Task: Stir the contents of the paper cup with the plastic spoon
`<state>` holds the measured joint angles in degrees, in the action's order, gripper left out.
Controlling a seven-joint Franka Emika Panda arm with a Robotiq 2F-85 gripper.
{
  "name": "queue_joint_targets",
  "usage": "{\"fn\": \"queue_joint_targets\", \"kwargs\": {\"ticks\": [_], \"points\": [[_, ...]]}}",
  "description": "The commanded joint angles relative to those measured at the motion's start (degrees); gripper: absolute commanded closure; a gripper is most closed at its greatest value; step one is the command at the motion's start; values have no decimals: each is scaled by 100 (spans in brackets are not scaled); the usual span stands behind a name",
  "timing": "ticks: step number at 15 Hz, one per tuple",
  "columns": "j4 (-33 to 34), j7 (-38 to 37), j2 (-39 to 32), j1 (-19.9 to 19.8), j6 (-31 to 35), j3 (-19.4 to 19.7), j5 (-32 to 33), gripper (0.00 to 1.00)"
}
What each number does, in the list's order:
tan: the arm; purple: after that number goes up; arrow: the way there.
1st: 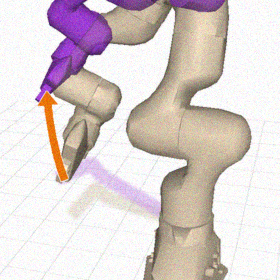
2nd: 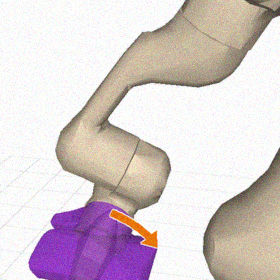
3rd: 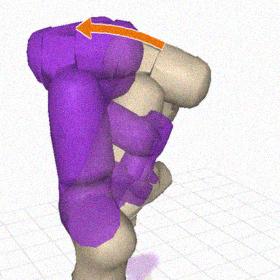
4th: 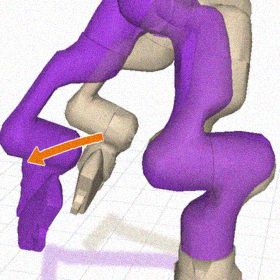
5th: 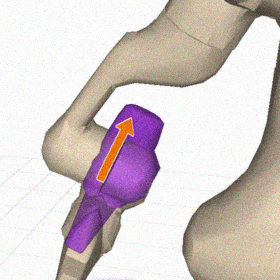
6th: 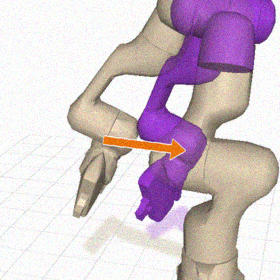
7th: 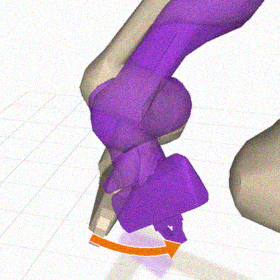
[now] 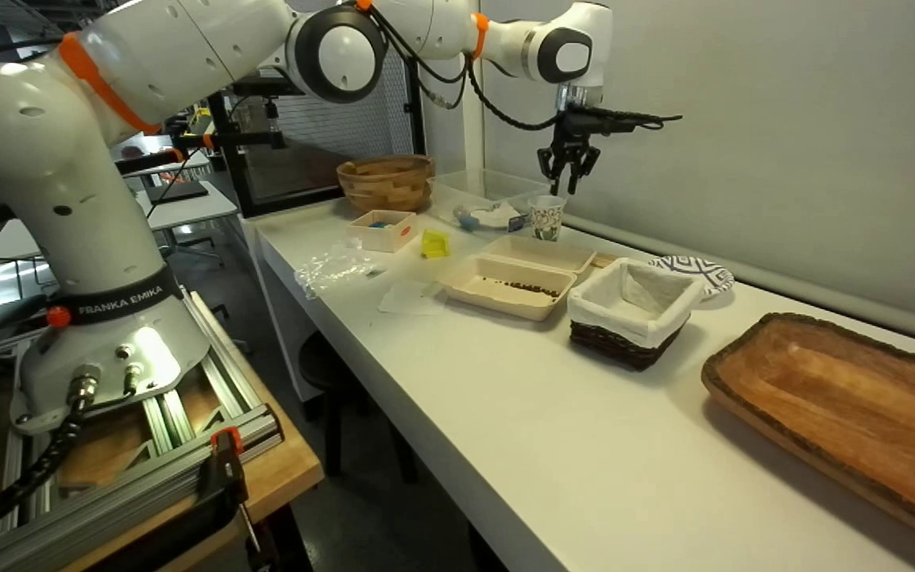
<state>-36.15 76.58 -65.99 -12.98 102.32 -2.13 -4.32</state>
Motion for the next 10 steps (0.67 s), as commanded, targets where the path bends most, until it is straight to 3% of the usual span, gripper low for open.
{"fn": "queue_joint_targets", "kwargs": {"ticks": [1, 3, 6, 9, 10], "points": [[255, -66, -244, 23, 333, 5, -7, 56], [243, -87, -258, 21, 436, 7, -9, 58], [220, -126, -255, 10, 471, -12, -39, 52], [190, -222, -233, 16, 365, -19, -53, 58], [187, -251, -234, 22, 368, -14, -45, 65]]}}
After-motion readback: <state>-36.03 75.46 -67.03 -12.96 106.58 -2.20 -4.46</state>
